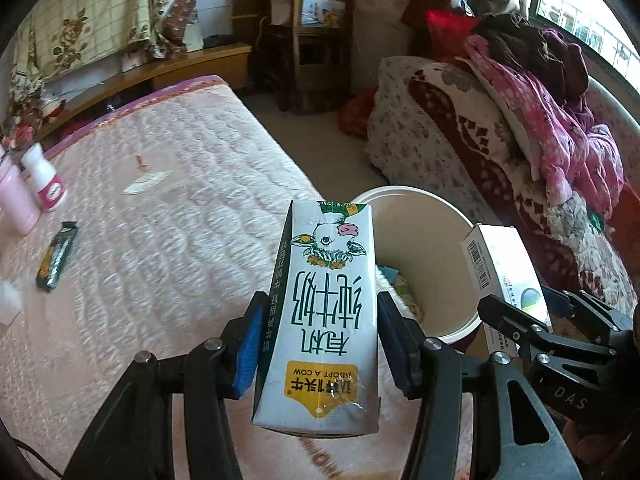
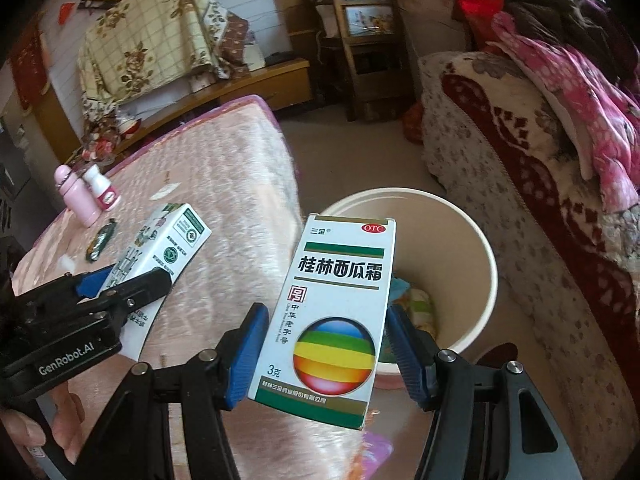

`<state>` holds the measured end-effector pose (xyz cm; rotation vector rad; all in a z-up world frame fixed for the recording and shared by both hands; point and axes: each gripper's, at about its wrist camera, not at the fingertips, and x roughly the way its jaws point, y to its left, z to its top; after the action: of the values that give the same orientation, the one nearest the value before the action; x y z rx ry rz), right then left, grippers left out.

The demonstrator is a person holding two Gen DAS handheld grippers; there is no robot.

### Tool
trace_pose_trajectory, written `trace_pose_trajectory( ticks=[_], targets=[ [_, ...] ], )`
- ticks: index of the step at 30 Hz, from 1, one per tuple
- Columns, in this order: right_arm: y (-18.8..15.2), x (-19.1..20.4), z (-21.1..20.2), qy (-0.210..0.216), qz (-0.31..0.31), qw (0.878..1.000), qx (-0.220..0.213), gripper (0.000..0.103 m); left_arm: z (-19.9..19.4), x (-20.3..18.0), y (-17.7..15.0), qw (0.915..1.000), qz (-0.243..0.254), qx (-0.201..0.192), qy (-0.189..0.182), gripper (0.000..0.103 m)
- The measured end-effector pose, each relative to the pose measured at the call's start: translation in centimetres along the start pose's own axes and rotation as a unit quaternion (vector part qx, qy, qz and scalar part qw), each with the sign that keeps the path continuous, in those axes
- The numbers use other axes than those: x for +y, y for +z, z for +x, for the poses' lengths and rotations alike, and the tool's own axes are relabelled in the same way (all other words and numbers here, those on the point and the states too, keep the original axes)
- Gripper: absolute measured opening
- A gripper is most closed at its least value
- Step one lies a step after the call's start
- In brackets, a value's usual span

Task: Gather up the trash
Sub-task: 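Carry both boxes over the white bucket and open both tools to drop them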

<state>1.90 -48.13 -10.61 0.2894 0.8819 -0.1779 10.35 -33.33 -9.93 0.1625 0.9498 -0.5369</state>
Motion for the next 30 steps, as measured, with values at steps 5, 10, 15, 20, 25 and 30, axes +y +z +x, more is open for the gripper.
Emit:
trace_pose_trajectory(
  ticks=[5, 10, 15, 20, 25, 30],
  targets=[
    [0.1, -1.9, 1.1, -0.014, 0.009, 1.0, 0.008, 0.064, 1.8, -1.5, 1.0, 0.9998, 0.009, 0.01, -0.013, 0.056],
    [0.5, -3.9, 2.8, -0.028, 0.024, 0.999, 0.016, 0.064, 3.7, -2.8, 2.1, 0.9991, 0.008, 0.02, -0.038, 0.056],
    [1.0, -5.6, 4.3, -0.033, 0.04, 0.998, 0.023, 0.065, 5.3, -3.6, 2.8, 0.9976, 0.0, 0.029, -0.063, 0.056],
    [1.7, -6.5, 5.6, -0.028, 0.054, 0.998, 0.025, 0.069, 5.8, -3.3, 3.0, 0.9945, -0.024, 0.036, -0.096, 0.066],
    [1.1, -6.6, 5.8, -0.04, 0.058, 0.997, 0.026, 0.07, 4.9, -2.4, 3.0, 0.9948, -0.03, 0.024, -0.094, 0.069],
    [0.0, -6.4, 5.9, -0.034, 0.064, 0.997, 0.038, 0.07, 3.7, -1.0, 2.4, 0.9975, -0.025, 0.01, -0.066, 0.069]
  ],
)
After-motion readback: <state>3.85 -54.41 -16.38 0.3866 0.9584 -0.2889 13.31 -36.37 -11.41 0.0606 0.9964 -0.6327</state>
